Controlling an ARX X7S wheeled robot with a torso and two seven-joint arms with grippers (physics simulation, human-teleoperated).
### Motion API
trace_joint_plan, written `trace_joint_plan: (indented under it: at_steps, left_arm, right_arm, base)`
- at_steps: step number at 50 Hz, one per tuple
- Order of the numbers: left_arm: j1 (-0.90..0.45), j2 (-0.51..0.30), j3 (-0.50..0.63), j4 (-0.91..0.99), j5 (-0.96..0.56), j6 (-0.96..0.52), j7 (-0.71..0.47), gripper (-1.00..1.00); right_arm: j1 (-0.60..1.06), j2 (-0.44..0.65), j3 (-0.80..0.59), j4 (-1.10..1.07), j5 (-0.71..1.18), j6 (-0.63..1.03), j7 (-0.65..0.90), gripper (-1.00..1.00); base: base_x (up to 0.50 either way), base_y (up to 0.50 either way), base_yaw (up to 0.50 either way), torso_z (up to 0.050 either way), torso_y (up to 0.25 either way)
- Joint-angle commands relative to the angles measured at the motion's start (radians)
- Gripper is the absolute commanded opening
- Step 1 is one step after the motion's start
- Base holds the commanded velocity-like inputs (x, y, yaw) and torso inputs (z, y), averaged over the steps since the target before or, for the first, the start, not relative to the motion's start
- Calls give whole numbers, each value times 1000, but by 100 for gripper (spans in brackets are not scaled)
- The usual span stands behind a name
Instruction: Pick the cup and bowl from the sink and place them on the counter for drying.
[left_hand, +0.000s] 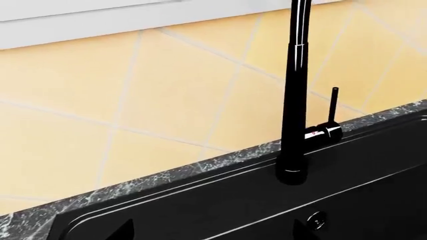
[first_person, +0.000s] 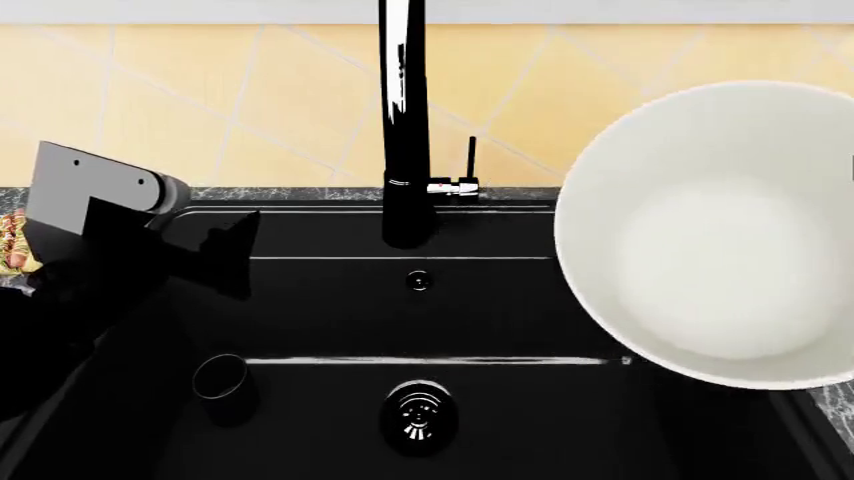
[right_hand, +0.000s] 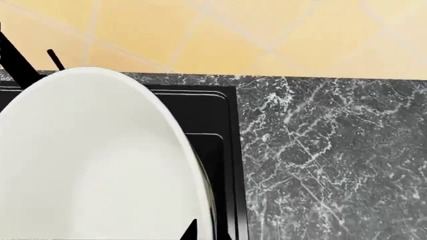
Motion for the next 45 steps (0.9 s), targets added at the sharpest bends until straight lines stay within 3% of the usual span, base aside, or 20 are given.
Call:
trace_joint_plan:
  at_steps: [1,2,6,9,15,18,20,22,23,27,32,37,38,44,45]
  left_arm:
    - [-12,-3,2,-1,-2,1,3,100]
    - [-18,6,9,-3,1,0,-2,100]
    - [-10,-8,1,-4,-4,8,15,100]
    - [-28,27,26,-3,7,0,-14,100]
    - [-22,11,9,-7,-6,5,1,100]
    - [-17,9,19,-11,3,15,17,100]
    - [-14,2,13,-10,-3,15,22,100]
    - [-17,8,18,-13,1,16,18,100]
    - [-12,9,18,-12,2,17,15,100]
    - [-15,24,31,-12,8,16,4,100]
    - [3,7,17,-10,2,25,16,100]
    - [4,9,16,-6,-2,24,11,100]
    - [8,3,9,-5,-7,25,15,100]
    - [-1,7,13,-3,-9,21,9,100]
    - [-10,22,21,6,-10,13,-7,100]
  right_arm:
    - [117,157,-22,12,411,20,487,-100]
    - [117,170,-40,0,469,20,554,-100]
    - [118,248,-97,-63,398,20,566,-100]
    - [118,267,-28,-36,335,20,566,-100]
    - [118,295,57,6,166,20,566,-100]
    - [117,300,229,51,139,20,565,-100]
    - [117,311,265,55,88,20,564,-100]
    - [117,332,279,43,37,20,547,-100]
    - [117,347,358,4,-113,20,422,-100]
    - [110,364,451,29,-292,17,367,-100]
    - [73,418,498,1,-332,-8,328,-100]
    - [71,453,551,-32,-428,20,356,-100]
    - [54,453,543,-14,-412,20,419,-100]
    - [86,453,684,45,-712,16,214,-100]
    - [61,453,671,53,-731,-45,170,-100]
  base:
    - [0,0,0,0,0]
    - [0,0,0,0,0]
    - [0,0,0,0,0]
    - [0,0,0,0,0]
    - [0,0,0,0,0]
    - [0,0,0,0,0]
    - [0,0,0,0,0]
    - [0,0,0,0,0]
    - [0,0,0,0,0]
    - [0,0,0,0,3]
    - [0,0,0,0,0]
    - [0,0,0,0,0]
    - [0,0,0,0,0]
    - [0,0,0,0,0]
    - [0,0,0,0,0]
